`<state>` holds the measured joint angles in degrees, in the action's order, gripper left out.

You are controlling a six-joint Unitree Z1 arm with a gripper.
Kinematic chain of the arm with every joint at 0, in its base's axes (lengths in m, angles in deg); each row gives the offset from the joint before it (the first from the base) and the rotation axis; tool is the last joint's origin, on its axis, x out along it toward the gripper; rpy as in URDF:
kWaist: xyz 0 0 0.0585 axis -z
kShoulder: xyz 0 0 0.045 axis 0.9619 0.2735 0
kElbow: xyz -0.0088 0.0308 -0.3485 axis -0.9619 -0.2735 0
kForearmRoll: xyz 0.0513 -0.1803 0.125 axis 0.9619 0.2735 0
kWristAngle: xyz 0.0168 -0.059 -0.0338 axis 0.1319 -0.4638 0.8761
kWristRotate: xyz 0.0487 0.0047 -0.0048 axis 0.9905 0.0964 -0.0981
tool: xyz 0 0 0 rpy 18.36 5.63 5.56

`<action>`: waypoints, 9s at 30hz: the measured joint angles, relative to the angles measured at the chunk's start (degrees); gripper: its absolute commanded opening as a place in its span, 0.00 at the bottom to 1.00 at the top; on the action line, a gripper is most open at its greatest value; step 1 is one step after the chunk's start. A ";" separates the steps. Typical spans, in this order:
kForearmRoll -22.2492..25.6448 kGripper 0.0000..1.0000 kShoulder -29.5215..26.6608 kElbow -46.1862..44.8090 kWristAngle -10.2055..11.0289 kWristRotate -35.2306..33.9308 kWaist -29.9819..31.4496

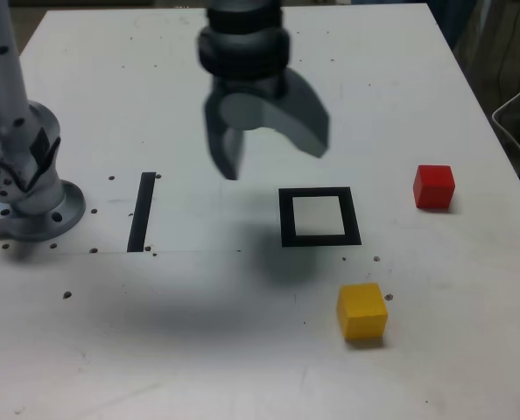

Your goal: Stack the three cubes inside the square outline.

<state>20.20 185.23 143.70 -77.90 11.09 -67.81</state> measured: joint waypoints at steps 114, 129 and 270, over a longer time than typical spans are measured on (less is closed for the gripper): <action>10.78 0.20 33.97 46.06 5.61 4.70 -6.83; 1.74 0.20 17.11 18.56 5.31 4.01 -6.82; 7.62 1.00 19.70 23.00 -4.14 -27.04 13.48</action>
<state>27.82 204.93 166.70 -82.04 -15.95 -54.33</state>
